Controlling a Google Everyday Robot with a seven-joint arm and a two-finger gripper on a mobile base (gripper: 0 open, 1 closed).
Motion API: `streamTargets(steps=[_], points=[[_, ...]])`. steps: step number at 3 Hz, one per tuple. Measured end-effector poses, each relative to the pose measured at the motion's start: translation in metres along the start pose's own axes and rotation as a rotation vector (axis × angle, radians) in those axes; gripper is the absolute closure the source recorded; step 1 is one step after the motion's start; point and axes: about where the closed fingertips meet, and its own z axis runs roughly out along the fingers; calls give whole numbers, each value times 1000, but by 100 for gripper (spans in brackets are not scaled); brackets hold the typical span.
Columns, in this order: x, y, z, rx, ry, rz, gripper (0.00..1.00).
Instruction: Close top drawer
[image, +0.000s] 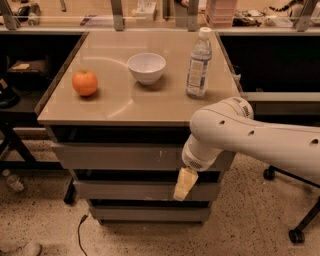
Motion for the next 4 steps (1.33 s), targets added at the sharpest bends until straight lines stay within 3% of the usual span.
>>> streamTargets(steps=[1, 2, 3, 4], points=[[10, 6, -11, -7, 1, 40, 0], [59, 38, -51, -23, 47, 210, 0], [134, 89, -115, 18, 192, 430, 0], [175, 126, -200, 166, 328, 630, 0]])
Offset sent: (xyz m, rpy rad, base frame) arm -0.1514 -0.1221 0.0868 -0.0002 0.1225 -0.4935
